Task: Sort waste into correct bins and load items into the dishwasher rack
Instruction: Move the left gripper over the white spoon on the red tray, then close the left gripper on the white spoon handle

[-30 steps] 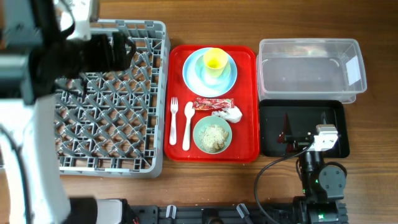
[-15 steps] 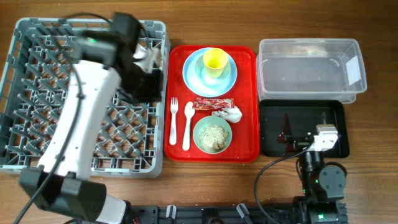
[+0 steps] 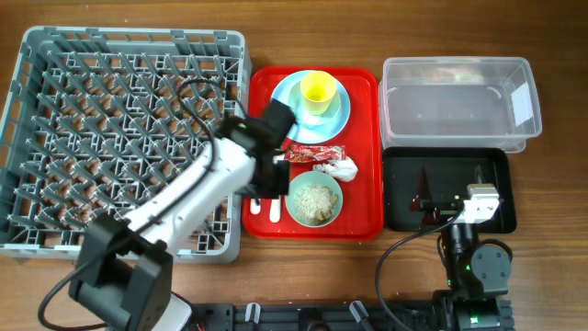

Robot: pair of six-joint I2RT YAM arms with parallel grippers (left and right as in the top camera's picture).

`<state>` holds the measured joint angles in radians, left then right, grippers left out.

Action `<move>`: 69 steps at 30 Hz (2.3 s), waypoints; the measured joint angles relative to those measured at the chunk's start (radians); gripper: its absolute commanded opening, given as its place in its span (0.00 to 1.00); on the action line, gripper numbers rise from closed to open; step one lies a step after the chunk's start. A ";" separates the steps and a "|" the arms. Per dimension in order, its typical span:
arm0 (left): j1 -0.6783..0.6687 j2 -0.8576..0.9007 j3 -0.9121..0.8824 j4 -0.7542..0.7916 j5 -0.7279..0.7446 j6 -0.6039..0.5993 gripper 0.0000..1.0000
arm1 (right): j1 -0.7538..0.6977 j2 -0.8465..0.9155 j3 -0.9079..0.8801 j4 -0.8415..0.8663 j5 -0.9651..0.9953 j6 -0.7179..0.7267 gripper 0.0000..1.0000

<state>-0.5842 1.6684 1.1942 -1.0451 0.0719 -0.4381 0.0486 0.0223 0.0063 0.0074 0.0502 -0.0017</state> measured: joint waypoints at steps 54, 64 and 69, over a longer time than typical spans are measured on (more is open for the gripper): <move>-0.116 0.004 -0.140 0.299 -0.217 -0.218 0.16 | 0.000 0.000 0.000 0.000 0.000 0.000 1.00; -0.116 0.004 -0.156 0.358 -0.270 -0.218 0.16 | 0.000 0.000 0.000 0.000 0.000 0.000 1.00; -0.116 0.012 -0.156 0.379 -0.285 -0.218 0.16 | 0.000 0.000 0.000 0.000 0.000 0.000 1.00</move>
<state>-0.7006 1.6802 1.0386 -0.6659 -0.2131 -0.6563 0.0486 0.0223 0.0063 0.0074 0.0502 -0.0017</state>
